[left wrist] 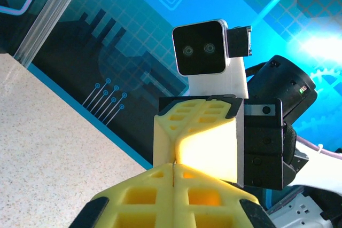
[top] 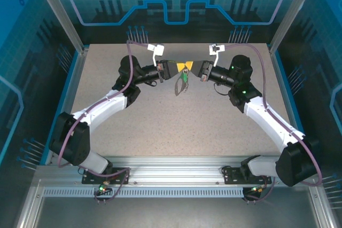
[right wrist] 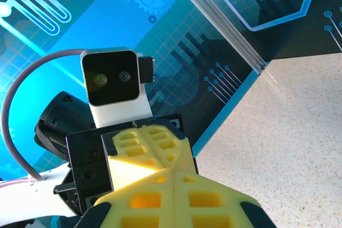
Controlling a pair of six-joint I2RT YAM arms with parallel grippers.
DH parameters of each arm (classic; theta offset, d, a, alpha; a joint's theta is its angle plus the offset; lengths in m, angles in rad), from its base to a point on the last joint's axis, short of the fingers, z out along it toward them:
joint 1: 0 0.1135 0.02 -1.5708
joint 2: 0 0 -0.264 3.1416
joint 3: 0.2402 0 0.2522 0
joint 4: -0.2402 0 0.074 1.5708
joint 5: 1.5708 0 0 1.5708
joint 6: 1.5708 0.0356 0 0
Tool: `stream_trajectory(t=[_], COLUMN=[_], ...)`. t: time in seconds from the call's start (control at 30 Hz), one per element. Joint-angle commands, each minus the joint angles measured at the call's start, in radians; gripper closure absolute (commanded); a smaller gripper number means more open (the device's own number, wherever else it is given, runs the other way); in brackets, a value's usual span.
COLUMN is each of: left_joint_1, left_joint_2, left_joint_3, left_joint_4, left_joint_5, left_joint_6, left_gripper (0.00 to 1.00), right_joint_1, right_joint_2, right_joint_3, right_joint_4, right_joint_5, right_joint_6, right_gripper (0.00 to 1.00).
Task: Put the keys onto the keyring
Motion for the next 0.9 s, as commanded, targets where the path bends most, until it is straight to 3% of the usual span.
stream_trajectory(t=[0.0, 0.07, 0.17, 0.27, 0.5, 0.87], left_joint_1=[-0.002, -0.002, -0.002, -0.002, -0.002, -0.002], left_joint_2=[0.000, 0.000, -0.004, -0.011, -0.033, -0.041], left_joint_3=[0.042, 0.040, 0.037, 0.033, 0.019, 0.018], left_joint_4=[0.042, 0.050, 0.053, 0.052, 0.047, 0.026], left_joint_5=[0.044, 0.038, 0.017, -0.004, -0.057, -0.092], left_joint_6=[0.002, -0.001, -0.002, -0.004, -0.006, -0.009], left_gripper=[1.00, 1.00, 1.00, 1.00, 1.00, 1.00], right_joint_1=[-0.012, -0.014, -0.024, -0.034, -0.017, 0.118], right_joint_2=[0.009, 0.004, -0.033, -0.090, -0.217, -0.282], right_joint_3=[0.035, 0.041, 0.031, -0.008, -0.138, -0.233], right_joint_4=[-0.005, -0.020, -0.065, -0.118, -0.201, -0.250], right_joint_5=[-0.004, -0.006, 0.031, 0.080, 0.215, 0.408], right_joint_6=[-0.012, -0.018, -0.036, -0.056, -0.101, -0.200], right_gripper=[1.00, 0.98, 0.65, 0.52, 0.48, 0.48])
